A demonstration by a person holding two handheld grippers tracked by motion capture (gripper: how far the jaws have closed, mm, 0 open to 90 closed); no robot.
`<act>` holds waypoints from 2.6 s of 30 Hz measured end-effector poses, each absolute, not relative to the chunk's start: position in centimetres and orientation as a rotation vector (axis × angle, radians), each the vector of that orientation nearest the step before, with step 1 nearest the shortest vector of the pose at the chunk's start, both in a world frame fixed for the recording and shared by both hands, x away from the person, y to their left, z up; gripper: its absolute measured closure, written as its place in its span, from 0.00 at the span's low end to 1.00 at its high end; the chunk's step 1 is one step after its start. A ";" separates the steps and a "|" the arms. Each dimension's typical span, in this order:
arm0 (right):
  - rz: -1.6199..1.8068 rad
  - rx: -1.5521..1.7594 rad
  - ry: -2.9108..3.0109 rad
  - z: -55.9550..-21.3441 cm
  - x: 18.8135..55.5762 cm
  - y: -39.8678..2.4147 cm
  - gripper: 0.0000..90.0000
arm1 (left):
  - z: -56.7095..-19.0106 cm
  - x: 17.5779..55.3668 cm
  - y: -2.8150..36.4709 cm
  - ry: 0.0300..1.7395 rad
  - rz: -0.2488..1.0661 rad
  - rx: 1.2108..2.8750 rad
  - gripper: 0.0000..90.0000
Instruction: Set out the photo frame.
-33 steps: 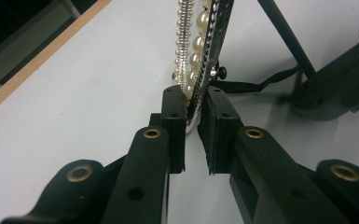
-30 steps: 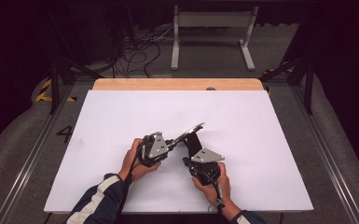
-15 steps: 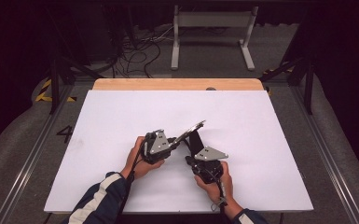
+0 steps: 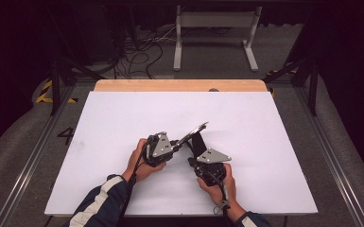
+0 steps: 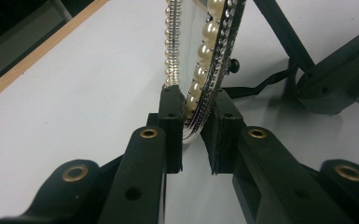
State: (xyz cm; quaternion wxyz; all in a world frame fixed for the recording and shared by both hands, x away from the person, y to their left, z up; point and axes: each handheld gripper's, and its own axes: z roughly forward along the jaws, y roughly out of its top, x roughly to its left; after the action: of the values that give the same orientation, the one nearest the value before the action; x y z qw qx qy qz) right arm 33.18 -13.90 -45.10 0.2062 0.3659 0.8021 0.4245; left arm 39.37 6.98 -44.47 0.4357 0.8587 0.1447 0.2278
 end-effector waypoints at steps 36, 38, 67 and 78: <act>1.172 0.960 2.346 -44.5 33.5 -16.3 1.00 | -43.8 36.3 6.3 0.272 0.613 2.214 0.86; 1.164 0.957 2.350 -44.5 33.6 -16.4 1.00 | -43.8 36.2 6.2 0.265 0.605 2.214 0.85; 1.107 0.955 2.389 -44.6 34.7 -18.2 1.00 | -44.0 36.1 5.8 0.279 0.501 2.161 0.79; 1.098 0.945 2.377 -44.7 35.1 -18.8 1.00 | -44.2 36.2 5.4 0.273 0.502 2.156 0.79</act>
State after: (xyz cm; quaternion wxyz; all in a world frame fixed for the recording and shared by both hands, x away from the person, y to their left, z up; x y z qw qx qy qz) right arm 35.08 -18.76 -44.71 0.1780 0.3341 0.8402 0.3882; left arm 36.17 5.37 -44.21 0.4401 0.8679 0.1099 0.2023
